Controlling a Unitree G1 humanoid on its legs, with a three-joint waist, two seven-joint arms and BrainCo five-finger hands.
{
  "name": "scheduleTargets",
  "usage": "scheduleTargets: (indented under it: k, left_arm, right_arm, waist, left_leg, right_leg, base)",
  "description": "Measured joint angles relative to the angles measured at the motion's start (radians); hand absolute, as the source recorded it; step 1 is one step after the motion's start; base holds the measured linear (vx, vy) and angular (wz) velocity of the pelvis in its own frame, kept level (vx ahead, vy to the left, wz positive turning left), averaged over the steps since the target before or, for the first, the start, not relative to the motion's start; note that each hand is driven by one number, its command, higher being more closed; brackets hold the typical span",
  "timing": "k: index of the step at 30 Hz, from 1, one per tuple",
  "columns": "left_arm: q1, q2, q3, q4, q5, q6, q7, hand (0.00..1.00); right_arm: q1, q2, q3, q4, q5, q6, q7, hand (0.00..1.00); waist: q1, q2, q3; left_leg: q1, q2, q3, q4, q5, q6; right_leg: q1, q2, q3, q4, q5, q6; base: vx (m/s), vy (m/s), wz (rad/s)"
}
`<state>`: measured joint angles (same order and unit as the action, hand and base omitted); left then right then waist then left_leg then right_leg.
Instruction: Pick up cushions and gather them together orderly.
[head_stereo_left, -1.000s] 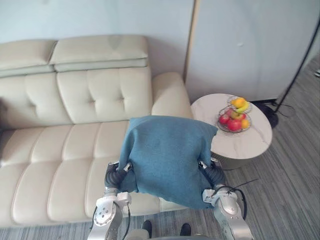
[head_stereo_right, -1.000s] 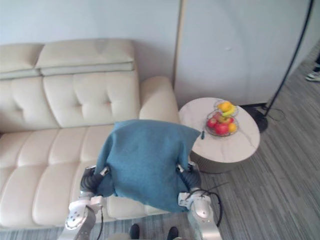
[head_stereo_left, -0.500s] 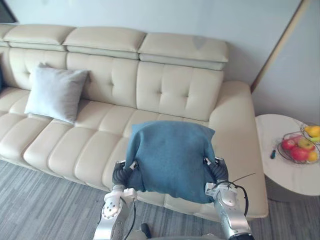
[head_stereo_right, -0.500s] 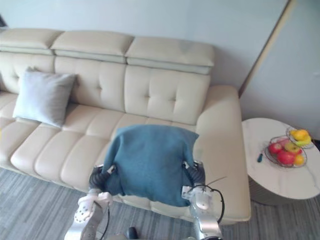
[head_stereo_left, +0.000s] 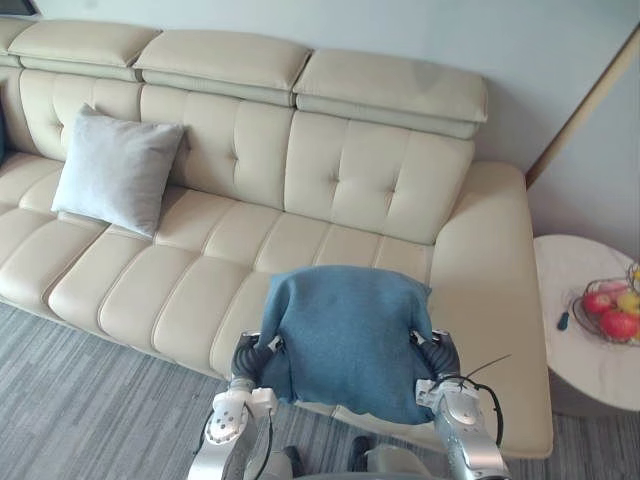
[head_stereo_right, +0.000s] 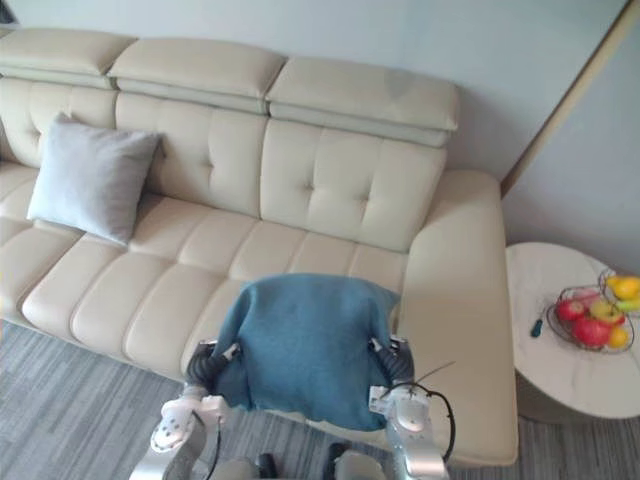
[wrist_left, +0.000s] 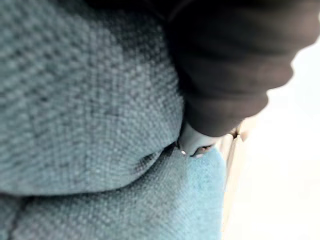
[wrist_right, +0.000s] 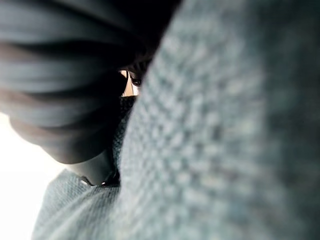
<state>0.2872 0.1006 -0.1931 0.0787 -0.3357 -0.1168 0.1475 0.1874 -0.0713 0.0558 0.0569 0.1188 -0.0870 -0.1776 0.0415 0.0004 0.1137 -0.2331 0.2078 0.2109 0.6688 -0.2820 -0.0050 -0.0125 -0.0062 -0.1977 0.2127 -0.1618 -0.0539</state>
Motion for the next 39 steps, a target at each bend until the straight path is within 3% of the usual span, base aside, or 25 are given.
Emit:
scheduleTargets:
  k: [2,3,4,5,10,18,24,30,35,39]
  left_arm:
    - [0.001,-0.009,0.003,-0.033,0.0,-0.001,0.0,1.0]
    - [0.002,-0.01,0.004,-0.05,0.0,-0.003,-0.001,1.0]
    - [0.001,-0.005,0.007,-0.051,0.001,-0.003,-0.001,1.0]
    - [0.0,0.003,0.007,-0.053,0.003,-0.003,-0.001,1.0]
    - [0.054,0.005,0.007,-0.084,0.011,-0.003,-0.001,1.0]
    - [0.072,0.004,-0.003,-0.1,0.043,-0.003,0.0,1.0]
    - [-0.006,0.043,-0.013,-0.098,0.082,-0.003,0.035,1.0]
    - [-0.222,0.062,0.016,-0.096,0.143,-0.003,0.139,1.0]
    - [-0.552,0.076,0.053,-0.089,0.202,-0.003,0.286,1.0]
    - [-0.794,0.116,0.047,-0.038,0.218,-0.007,0.361,1.0]
  right_arm:
    - [0.0,0.0,0.0,-0.02,-0.001,-0.004,-0.001,1.0]
    - [0.001,0.001,-0.001,-0.02,-0.001,-0.004,-0.002,1.0]
    - [0.002,0.011,-0.001,-0.013,-0.002,-0.004,-0.003,1.0]
    - [0.013,0.033,-0.005,-0.011,-0.004,-0.004,-0.008,1.0]
    - [0.033,0.064,-0.003,-0.011,-0.039,-0.003,-0.012,1.0]
    - [0.051,0.065,-0.003,-0.011,-0.115,-0.001,-0.024,1.0]
    - [-0.009,0.027,0.046,0.041,-0.163,0.009,-0.069,1.0]
    - [-0.211,0.03,0.075,0.092,-0.163,0.022,-0.141,1.0]
    - [-0.495,0.028,0.067,0.092,-0.163,0.026,-0.265,1.0]
    - [-0.664,0.023,0.025,0.092,-0.166,0.027,-0.344,1.0]
  waist:
    - [0.004,0.006,-0.003]
    - [0.005,0.012,-0.006]
    - [0.014,0.003,-0.011]
    - [0.006,-0.021,-0.024]
    - [0.013,-0.037,-0.031]
    - [0.016,-0.044,-0.068]
    - [0.014,-0.05,-0.072]
    - [0.019,-0.037,-0.018]
    - [0.042,-0.025,0.029]
    - [0.052,-0.008,0.059]
  left_leg:
    - [-0.006,-0.004,-0.094,-0.137,0.008,-0.008]
    - [0.018,-0.017,-0.179,-0.256,0.079,-0.048]
    - [0.037,-0.036,-0.198,-0.278,0.091,-0.111]
    - [0.05,-0.062,-0.19,-0.3,0.096,-0.104]
    - [0.111,-0.109,-0.118,-0.321,0.084,-0.083]
    - [0.135,-0.115,-0.095,-0.398,0.107,-0.079]
    - [0.126,-0.119,-0.083,-0.498,0.171,-0.081]
    - [0.023,-0.115,-0.085,-0.546,0.239,-0.077]
    - [-0.161,-0.112,-0.089,-0.548,0.302,-0.072]
    - [-0.226,-0.113,-0.117,-0.574,0.343,-0.075]
  right_leg:
    - [-0.005,0.0,0.038,-0.002,0.003,0.006]
    - [-0.008,0.005,0.065,-0.002,0.002,0.024]
    - [-0.007,0.002,0.098,-0.01,0.007,0.047]
    - [-0.005,-0.025,0.12,-0.037,0.017,0.064]
    - [0.019,-0.083,0.18,-0.07,0.037,0.096]
    - [0.014,-0.08,0.207,-0.127,0.061,0.109]
    - [-0.012,-0.076,0.217,-0.189,0.112,0.103]
    - [-0.137,-0.067,0.216,-0.18,0.154,0.094]
    - [-0.349,-0.065,0.215,-0.121,0.18,0.098]
    - [-0.426,-0.07,0.197,-0.09,0.18,0.098]
  base:
    - [0.17,0.21,-0.68]
    - [0.14,0.282,-0.59]
    - [0.18,0.305,-0.55]
    - [0.14,0.241,-0.33]
    - [0.07,0.186,-0.34]
    - [0.0,-0.002,-0.13]
    - [0.0,-0.029,-0.06]
    - [-0.09,-0.025,-0.01]
    - [-0.16,-0.015,0.0]
    - [-0.07,-0.011,0.17]
